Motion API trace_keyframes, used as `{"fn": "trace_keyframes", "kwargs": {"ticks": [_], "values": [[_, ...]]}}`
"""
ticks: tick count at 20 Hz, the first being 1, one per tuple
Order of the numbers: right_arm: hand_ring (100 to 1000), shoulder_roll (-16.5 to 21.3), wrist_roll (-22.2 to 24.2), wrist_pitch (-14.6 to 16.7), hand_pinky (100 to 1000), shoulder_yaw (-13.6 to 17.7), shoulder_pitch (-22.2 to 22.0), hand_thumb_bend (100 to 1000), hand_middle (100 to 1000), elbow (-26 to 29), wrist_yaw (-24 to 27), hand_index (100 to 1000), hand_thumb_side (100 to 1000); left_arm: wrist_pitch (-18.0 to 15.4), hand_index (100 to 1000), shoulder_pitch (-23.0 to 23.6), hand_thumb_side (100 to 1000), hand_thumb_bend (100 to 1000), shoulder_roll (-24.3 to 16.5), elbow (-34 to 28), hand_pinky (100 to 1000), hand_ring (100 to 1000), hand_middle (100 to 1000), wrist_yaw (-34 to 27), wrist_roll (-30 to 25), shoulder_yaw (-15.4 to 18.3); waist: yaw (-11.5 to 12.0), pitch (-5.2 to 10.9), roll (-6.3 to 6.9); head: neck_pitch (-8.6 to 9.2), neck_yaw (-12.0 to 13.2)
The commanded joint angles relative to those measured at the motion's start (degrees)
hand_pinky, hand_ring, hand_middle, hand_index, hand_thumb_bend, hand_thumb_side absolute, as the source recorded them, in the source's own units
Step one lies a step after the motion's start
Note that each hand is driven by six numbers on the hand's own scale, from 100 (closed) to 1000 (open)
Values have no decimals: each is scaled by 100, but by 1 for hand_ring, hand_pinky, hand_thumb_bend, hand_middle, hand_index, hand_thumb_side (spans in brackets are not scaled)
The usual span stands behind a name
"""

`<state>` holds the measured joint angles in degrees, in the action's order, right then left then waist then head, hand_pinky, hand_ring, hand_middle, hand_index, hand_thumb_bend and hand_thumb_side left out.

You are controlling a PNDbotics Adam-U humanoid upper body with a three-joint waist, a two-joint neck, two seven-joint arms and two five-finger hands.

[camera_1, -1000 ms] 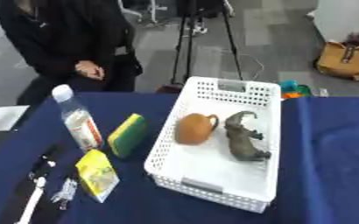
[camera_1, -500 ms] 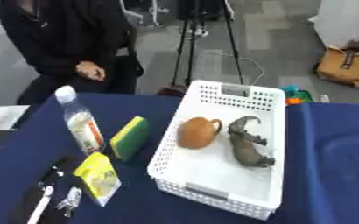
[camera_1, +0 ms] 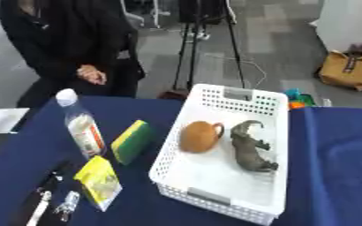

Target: Pick up objects on the table and place them in the box.

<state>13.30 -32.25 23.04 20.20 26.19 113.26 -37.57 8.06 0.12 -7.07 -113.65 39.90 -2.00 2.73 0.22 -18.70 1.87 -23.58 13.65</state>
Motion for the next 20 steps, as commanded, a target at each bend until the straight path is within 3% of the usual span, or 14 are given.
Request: {"fn": "trace_keyframes", "kwargs": {"ticks": [1, 7, 20], "values": [[427, 50, 11, -16, 456, 40, 69, 100, 362, 134, -25, 510, 943, 41, 1000, 10, 1000, 189, 2, -94, 1000, 1000, 1000, -60, -7, 23, -15, 76, -16, 68, 22], [424, 46, 15, -7, 453, 53, 66, 100, 359, 134, -49, 506, 946, 62, 1000, 30, 1000, 226, -10, -94, 1000, 1000, 1000, -92, -79, 21, -23, 64, -18, 94, 27], [419, 43, 26, 7, 447, 57, 62, 100, 351, 134, -43, 498, 957, 379, 1000, 19, 1000, 164, -8, -94, 1000, 1000, 1000, 930, -456, 86, -21, 38, -25, 122, 13]]}}
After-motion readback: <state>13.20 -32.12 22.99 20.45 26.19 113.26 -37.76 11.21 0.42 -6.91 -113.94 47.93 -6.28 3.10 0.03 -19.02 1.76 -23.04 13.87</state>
